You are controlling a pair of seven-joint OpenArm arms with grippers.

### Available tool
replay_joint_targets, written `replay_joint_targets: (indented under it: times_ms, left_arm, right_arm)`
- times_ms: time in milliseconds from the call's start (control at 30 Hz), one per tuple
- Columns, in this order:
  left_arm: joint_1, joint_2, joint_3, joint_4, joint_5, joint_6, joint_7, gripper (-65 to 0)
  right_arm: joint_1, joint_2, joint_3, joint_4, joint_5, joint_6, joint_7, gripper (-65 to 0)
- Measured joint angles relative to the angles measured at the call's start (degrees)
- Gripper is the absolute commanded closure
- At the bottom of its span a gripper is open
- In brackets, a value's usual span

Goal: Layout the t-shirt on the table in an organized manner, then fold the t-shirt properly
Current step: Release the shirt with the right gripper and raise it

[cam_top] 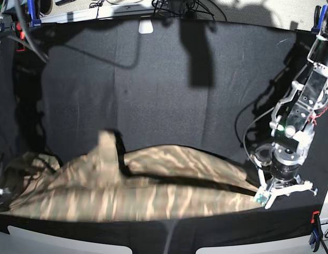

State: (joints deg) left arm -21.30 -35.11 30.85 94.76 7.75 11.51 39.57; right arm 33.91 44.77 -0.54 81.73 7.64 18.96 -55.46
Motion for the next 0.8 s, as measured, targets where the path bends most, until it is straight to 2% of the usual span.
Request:
replay_joint_targets:
  times_ms: [67, 167, 300, 467, 567, 633, 700, 767, 800]
  left_arm:
    - [0.02, 0.0, 0.0, 0.0, -0.28, 0.0, -0.39, 0.0]
    - [0.0, 0.0, 0.0, 0.0, -0.28, -0.02, -0.63, 0.0]
    - [0.02, 0.0, 0.0, 0.0, -0.28, -0.02, -0.61, 0.0]
    - [0.02, 0.0, 0.0, 0.0, -0.28, 0.0, -0.61, 0.0]
    - [0.02, 0.0, 0.0, 0.0, -0.31, 0.0, -0.63, 0.0]
    - [0.02, 0.0, 0.0, 0.0, -0.48, 0.0, -0.63, 0.0]
    - [0.0, 0.0, 0.0, 0.0, -1.73, 0.07, -0.66, 0.0]
    - [0.02, 0.0, 0.0, 0.0, -2.23, 0.02, -0.81, 0.0]
    - [0.02, 0.0, 0.0, 0.0, -2.97, 0.04, -0.81, 0.0]
  right_arm:
    - [-0.09, -0.94, 0.02, -0.52, 0.13, 0.15, 0.68, 0.0]
    - [-0.11, -3.28, 0.07, -3.76, -0.61, 0.15, 4.68, 0.0]
    - [0.63, -6.99, 0.09, -10.82, -6.14, 0.17, 10.86, 0.0]
    - [1.11, -10.4, 0.22, -16.09, -12.11, -0.07, 11.61, 0.0]
    - [1.18, -11.13, 0.22, -16.17, -16.06, -0.33, 13.86, -20.2]
    - [1.68, -10.97, 0.22, -16.15, -16.96, -0.59, 14.51, -29.3]
    - [2.75, -10.93, 0.24, -16.15, -17.55, -0.74, 11.91, -30.5]
    - [4.5, -10.73, 0.31, -16.15, -11.98, -0.92, 7.02, -30.4]
    - [5.18, -10.64, 0.31, -16.0, -9.27, -0.74, 6.4, -30.4]
